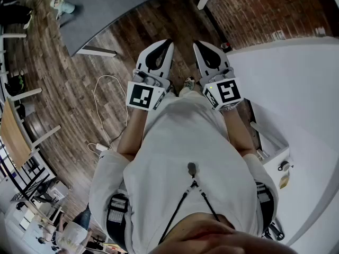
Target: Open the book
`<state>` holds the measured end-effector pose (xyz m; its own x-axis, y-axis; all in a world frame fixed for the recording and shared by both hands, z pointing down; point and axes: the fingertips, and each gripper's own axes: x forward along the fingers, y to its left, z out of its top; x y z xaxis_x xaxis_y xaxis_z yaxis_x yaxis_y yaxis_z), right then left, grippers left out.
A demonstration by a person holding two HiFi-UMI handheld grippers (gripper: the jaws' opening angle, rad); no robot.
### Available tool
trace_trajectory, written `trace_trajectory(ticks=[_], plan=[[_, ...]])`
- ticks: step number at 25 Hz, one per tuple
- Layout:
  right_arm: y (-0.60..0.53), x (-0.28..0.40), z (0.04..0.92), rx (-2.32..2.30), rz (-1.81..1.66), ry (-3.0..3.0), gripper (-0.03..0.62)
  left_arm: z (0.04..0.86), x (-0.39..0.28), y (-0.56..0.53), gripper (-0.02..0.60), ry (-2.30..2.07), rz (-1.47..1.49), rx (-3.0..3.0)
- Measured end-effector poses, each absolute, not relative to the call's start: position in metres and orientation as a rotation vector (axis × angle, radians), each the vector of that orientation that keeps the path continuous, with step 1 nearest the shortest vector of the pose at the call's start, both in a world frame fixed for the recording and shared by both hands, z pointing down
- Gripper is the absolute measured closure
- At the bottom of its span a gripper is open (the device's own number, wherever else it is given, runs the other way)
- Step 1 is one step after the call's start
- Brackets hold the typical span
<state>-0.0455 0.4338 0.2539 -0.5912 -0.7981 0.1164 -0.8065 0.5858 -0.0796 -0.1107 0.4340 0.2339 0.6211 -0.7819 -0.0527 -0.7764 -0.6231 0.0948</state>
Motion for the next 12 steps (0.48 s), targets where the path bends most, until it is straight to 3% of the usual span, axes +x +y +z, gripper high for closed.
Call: trace_trajectory(ticks=[12], plan=[[0.4333,-0.051,0.2628,1.362,0.195,-2.739,0.557,0.2418,-0.1178,0.4312,0.555,-1.354,-0.158,2.739]])
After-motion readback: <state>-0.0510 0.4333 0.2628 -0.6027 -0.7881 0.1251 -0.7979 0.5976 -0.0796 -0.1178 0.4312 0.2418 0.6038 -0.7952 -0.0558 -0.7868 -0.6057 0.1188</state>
